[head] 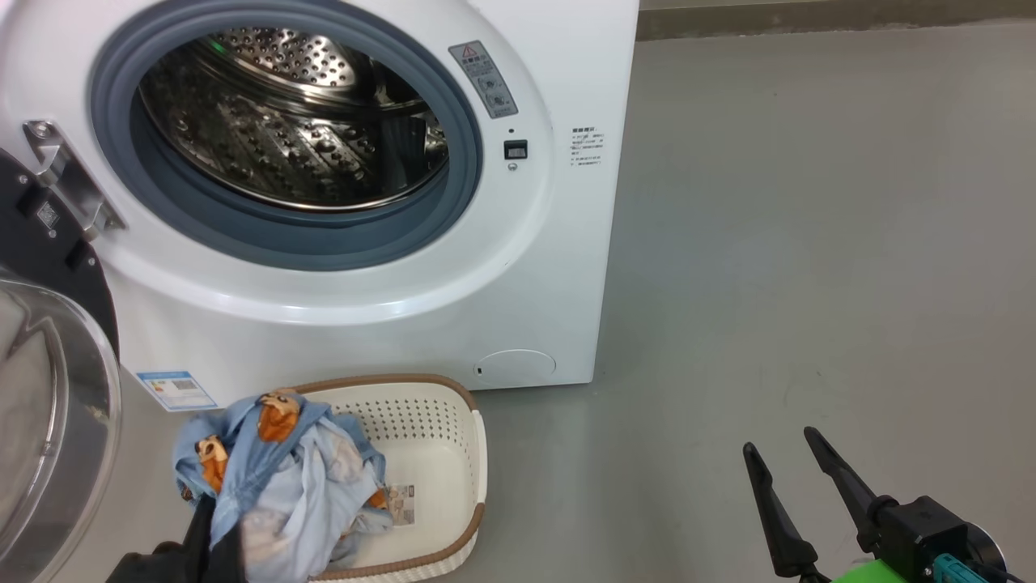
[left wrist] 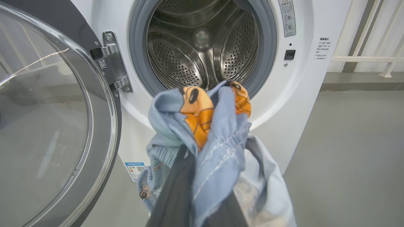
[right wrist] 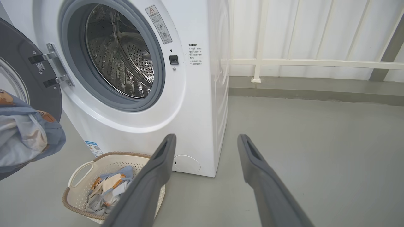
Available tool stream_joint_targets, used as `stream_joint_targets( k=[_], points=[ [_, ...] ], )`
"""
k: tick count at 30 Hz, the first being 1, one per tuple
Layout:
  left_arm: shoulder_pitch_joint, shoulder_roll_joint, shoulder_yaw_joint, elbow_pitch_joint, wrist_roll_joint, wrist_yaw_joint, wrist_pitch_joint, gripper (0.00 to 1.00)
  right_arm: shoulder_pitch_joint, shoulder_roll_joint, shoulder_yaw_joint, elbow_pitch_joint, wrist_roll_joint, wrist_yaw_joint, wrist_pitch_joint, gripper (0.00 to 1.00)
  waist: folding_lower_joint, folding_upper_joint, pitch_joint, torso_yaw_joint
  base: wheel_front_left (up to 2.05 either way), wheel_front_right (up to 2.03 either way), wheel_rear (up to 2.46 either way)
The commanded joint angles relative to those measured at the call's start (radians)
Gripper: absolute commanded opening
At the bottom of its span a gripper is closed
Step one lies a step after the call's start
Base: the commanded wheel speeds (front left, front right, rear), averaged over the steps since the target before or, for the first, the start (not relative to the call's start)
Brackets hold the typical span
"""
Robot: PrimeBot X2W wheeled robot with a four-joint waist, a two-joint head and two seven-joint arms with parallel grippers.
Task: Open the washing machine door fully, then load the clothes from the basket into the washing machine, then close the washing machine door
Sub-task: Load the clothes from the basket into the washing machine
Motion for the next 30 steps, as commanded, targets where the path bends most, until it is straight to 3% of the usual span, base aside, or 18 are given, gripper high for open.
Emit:
stream_joint_targets(
  k=[1,15,22,30],
  points=[
    [-0.047,0.015,0.031,-0.012,-0.003,0.007,-0.012,0.0,-0.007,-0.004,0.027,-0.033,0.004,0.003,0.001,1.0,0.0,0.0,0.004,0.002,0.0,0.0,0.0],
    [-0.275,-0.013,0.011,0.165,-0.032,-0.042,-0.033,0.0,-0.061,-0.004,0.047,-0.065,-0.009,0.003,0.004,1.0,0.0,0.0,0.123,-0.047,0.0,0.0,0.0],
    [-0.474,-0.024,0.042,0.305,-0.083,-0.092,-0.057,0.0,-0.115,-0.004,0.06,-0.078,-0.003,0.003,-0.02,1.0,0.0,0.0,0.244,-0.102,0.0,0.0,0.0],
    [-0.775,0.006,0.062,0.509,-0.128,-0.17,-0.023,0.0,-0.197,-0.004,0.091,-0.062,0.009,0.003,-0.065,1.0,0.0,0.0,0.401,-0.152,0.0,0.0,0.0]
  ],
)
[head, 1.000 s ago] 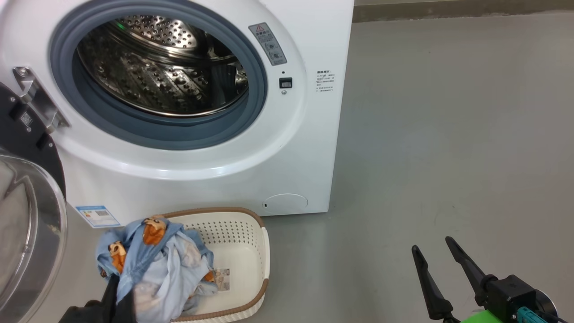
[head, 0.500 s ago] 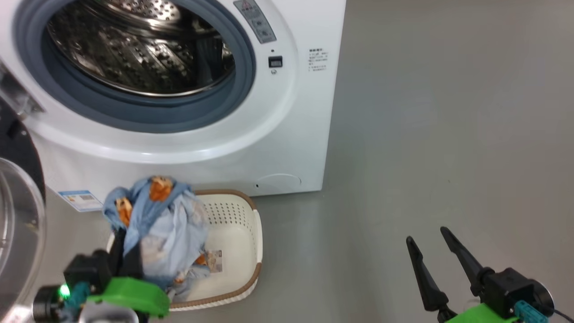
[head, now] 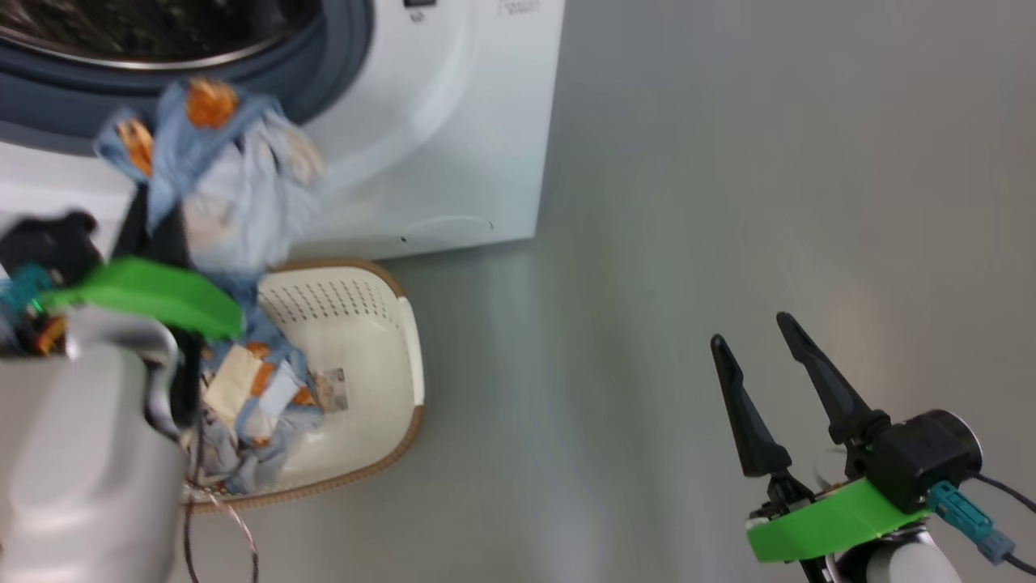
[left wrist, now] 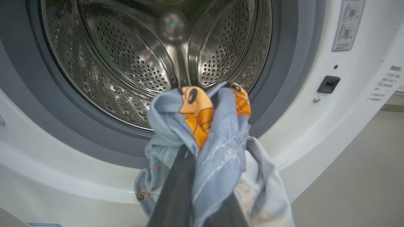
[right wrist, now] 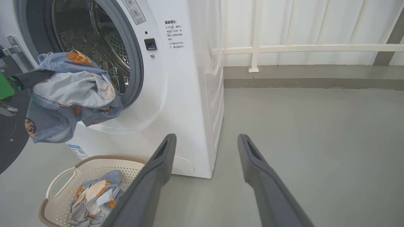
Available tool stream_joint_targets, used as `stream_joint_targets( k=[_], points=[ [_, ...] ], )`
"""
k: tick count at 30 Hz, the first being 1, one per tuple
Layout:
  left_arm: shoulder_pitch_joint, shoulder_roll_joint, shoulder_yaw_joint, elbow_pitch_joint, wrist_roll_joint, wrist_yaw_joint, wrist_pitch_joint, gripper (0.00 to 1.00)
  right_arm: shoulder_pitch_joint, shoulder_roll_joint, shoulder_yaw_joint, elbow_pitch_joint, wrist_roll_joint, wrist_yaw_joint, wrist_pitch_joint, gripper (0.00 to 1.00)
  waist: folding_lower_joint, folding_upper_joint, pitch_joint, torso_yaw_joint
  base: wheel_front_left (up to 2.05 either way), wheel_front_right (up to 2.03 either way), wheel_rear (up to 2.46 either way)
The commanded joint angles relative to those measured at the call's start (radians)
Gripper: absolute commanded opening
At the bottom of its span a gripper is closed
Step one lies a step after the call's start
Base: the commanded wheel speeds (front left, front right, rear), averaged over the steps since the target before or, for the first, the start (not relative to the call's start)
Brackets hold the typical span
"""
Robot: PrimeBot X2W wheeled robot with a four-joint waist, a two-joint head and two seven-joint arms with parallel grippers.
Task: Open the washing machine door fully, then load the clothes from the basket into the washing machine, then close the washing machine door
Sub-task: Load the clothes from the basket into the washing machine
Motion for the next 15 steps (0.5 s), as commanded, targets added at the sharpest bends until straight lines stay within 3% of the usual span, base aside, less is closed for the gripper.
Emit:
stream_joint_targets(
  k=[1,10,15],
  points=[
    [-0.054,0.051,0.036,0.0,-0.006,-0.009,0.006,0.0,-0.025,-0.003,0.031,-0.016,0.009,0.003,-0.011,1.0,0.0,-0.0001,0.105,-0.059,0.0,0.0,0.0],
    [-0.361,0.172,0.061,0.225,-0.043,-0.065,0.168,0.0,-0.097,-0.003,0.074,0.045,0.053,0.003,-0.069,1.0,0.0,-0.0001,0.218,-0.148,0.0,0.0,0.0],
    [-0.488,0.243,0.058,0.3,-0.034,-0.07,0.249,0.0,-0.128,-0.003,0.091,0.068,0.07,0.003,-0.087,1.0,0.0,-0.0001,0.274,-0.191,0.0,0.0,0.0]
  ],
)
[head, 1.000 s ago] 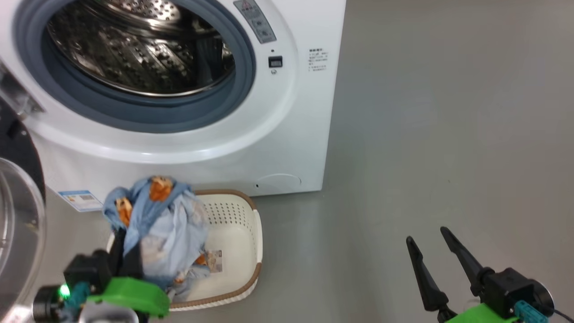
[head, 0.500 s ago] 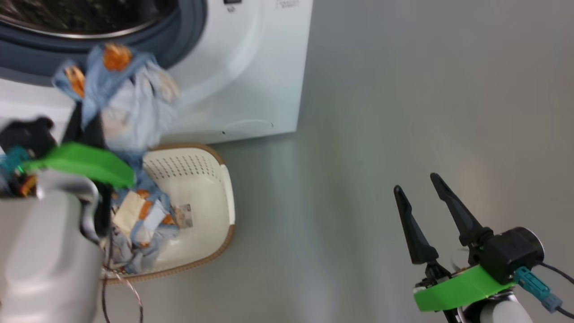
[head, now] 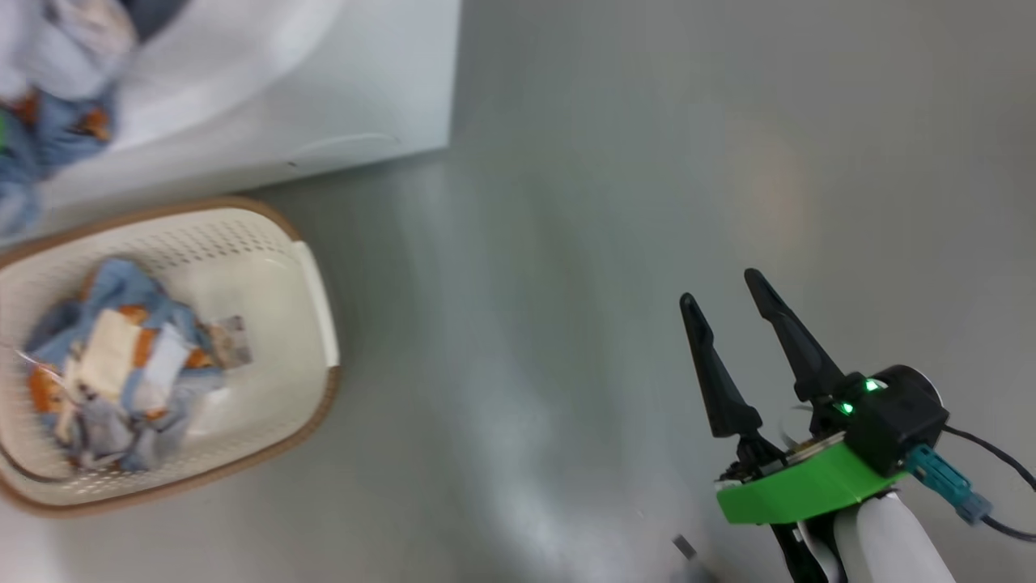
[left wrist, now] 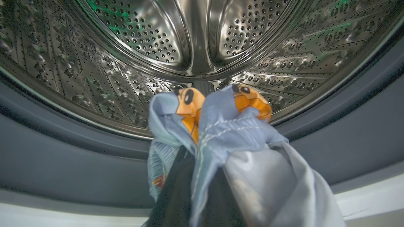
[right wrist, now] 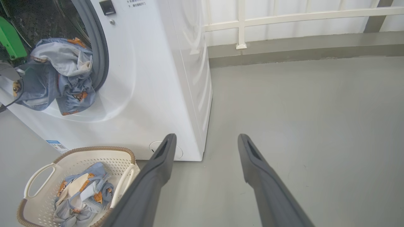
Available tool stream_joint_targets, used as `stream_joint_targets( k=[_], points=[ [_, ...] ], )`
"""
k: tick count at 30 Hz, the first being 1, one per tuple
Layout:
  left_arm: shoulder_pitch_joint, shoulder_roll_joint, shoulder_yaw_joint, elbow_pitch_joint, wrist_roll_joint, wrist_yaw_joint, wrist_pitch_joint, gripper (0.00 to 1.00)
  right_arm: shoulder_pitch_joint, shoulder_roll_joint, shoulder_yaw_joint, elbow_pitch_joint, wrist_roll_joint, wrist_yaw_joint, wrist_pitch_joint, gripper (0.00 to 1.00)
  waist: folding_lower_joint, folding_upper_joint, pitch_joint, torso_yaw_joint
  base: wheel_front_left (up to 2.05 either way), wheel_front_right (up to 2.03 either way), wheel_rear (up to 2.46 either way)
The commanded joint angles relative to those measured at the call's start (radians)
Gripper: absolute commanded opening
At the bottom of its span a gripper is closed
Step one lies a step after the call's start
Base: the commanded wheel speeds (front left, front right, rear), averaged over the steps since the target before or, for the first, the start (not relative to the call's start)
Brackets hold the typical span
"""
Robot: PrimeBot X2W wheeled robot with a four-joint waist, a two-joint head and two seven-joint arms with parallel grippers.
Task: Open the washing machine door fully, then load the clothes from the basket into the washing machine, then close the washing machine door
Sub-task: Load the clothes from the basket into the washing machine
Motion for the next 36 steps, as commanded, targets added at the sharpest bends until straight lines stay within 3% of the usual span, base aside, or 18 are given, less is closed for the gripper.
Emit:
stream_joint_targets(
  k=[1,7,11,16,23,32,33,35,36],
  points=[
    [-0.034,0.067,0.018,-0.011,0.008,-0.004,0.009,0.0,-0.01,-0.002,0.032,-0.014,0.007,0.003,-0.011,1.0,0.0,0.0,0.075,-0.073,0.0,0.0,0.0],
    [-0.148,0.142,0.032,0.022,0.014,0.011,0.035,0.0,-0.041,-0.002,0.058,0.001,0.024,0.003,-0.02,1.0,0.0,0.0,0.121,-0.121,0.0,0.0,0.0],
    [-0.221,0.19,0.024,0.005,0.062,0.069,-0.034,0.0,-0.048,-0.002,0.061,0.007,0.037,0.003,-0.021,1.0,0.0,0.0,0.148,-0.135,0.0,0.0,0.0],
    [-0.297,0.209,0.012,-0.012,0.104,0.114,-0.132,0.0,-0.059,-0.002,0.07,0.001,0.048,0.003,-0.022,1.0,0.0,0.0,0.168,-0.139,0.0,0.0,0.0],
    [-0.365,0.222,0.004,-0.019,0.135,0.132,-0.272,0.0,-0.071,-0.002,0.082,-0.009,0.062,0.003,-0.022,1.0,0.0,0.0,0.191,-0.143,0.0,0.0,0.0],
    [-0.349,0.209,0.002,0.092,0.116,0.123,-0.271,0.0,-0.076,-0.002,0.086,-0.001,0.077,0.003,-0.022,1.0,0.0,0.0,0.208,-0.142,0.0,0.0,0.0],
    [-0.35,0.206,0.002,0.103,0.112,0.122,-0.267,0.2,-0.077,-0.002,0.084,0.0,0.078,0.003,-0.022,1.0,0.0,0.0,0.209,-0.141,0.0,0.0,0.0],
    [-0.354,0.202,-0.002,0.119,0.11,0.117,-0.262,1.0,-0.079,-0.002,0.081,0.001,0.078,0.003,-0.022,1.0,0.0,0.0,0.212,-0.139,0.0,0.0,0.0],
    [-0.358,0.199,-0.005,0.123,0.11,0.116,-0.263,1.0,-0.081,-0.002,0.08,0.001,0.077,0.003,-0.022,1.0,0.0,0.0,0.213,-0.138,0.0,0.0,0.0]
  ],
)
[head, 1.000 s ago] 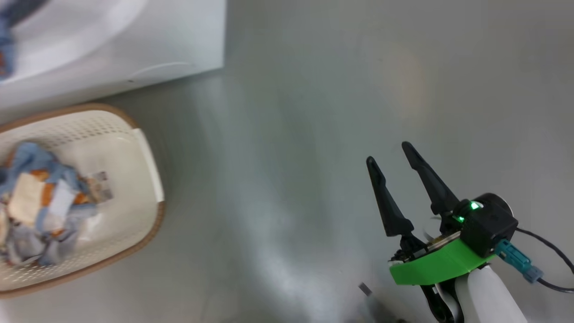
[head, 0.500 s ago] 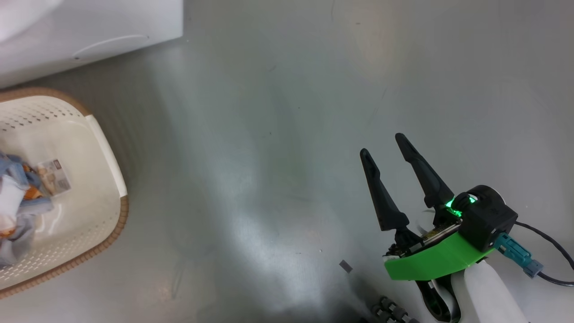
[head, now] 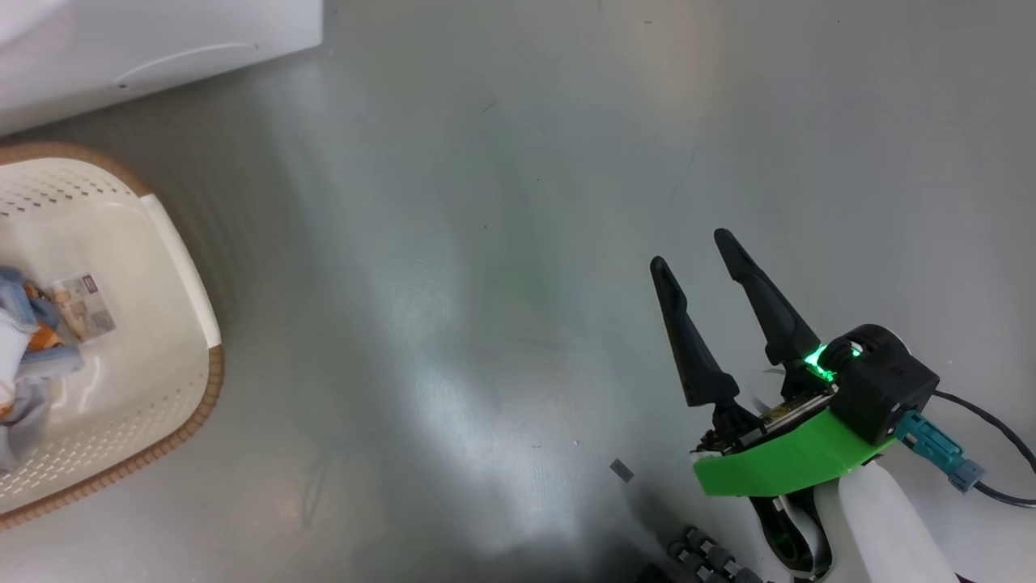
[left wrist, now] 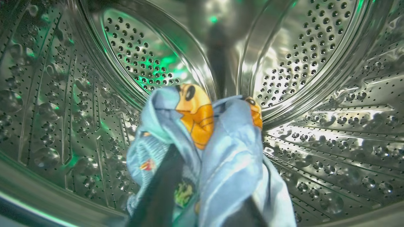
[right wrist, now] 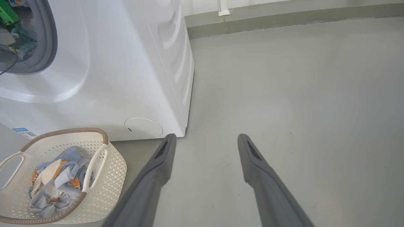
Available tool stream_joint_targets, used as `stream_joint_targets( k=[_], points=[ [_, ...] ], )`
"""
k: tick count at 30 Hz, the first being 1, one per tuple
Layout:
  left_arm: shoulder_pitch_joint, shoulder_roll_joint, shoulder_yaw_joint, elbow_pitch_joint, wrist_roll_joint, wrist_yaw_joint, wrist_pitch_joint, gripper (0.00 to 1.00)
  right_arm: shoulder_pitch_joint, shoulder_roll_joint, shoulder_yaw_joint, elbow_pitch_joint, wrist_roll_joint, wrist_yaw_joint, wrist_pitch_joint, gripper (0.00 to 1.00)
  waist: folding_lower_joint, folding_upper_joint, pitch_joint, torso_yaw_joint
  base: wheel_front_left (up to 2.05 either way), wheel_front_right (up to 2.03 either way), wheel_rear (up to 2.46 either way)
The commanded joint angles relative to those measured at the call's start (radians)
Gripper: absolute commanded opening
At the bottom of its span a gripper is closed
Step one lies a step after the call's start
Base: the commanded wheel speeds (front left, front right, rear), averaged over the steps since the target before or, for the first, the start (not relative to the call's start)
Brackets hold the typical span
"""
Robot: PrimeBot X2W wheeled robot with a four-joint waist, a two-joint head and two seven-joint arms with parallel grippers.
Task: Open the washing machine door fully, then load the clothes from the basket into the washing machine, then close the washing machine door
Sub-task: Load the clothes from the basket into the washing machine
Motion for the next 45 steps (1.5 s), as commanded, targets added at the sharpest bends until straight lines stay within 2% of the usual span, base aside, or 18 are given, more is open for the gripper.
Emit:
stream_joint_targets(
  k=[1,13,22,26,37,45],
  points=[
    [0.003,0.041,-0.003,-0.016,-0.002,-0.007,-0.001,1.0,0.01,-0.002,0.017,-0.017,0.007,0.003,-0.008,1.0,0.0,-0.0001,0.001,0.003,0.0,0.0,0.0],
    [0.035,0.027,-0.029,-0.004,-0.008,-0.032,-0.03,1.0,0.0,-0.002,0.002,-0.006,0.009,0.003,-0.009,1.0,0.0,-0.0001,-0.026,0.027,0.0,0.0,0.0],
    [0.224,0.017,-0.004,-0.099,-0.036,-0.029,-0.057,1.0,0.01,-0.002,-0.023,-0.001,0.0,0.003,-0.009,1.0,0.0,-0.0001,-0.079,0.061,0.0,0.0,0.0],
    [0.318,0.007,0.016,-0.184,-0.044,-0.016,-0.059,1.0,0.018,-0.002,-0.03,0.001,-0.007,0.003,-0.009,1.0,0.0,-0.0001,-0.102,0.078,0.0,0.0,0.0],
    [0.772,-0.086,0.095,-0.669,-0.054,0.059,-0.059,1.0,0.058,-0.002,-0.063,0.013,-0.058,0.003,-0.009,1.0,0.0,-0.0001,-0.195,0.171,0.0,0.0,0.0],
    [1.068,-0.167,0.082,-0.908,-0.008,0.137,-0.059,1.0,0.094,-0.002,-0.089,0.027,-0.101,0.003,-0.003,1.0,0.0,-0.0001,-0.294,0.226,0.0,0.0,0.0]
  ],
)
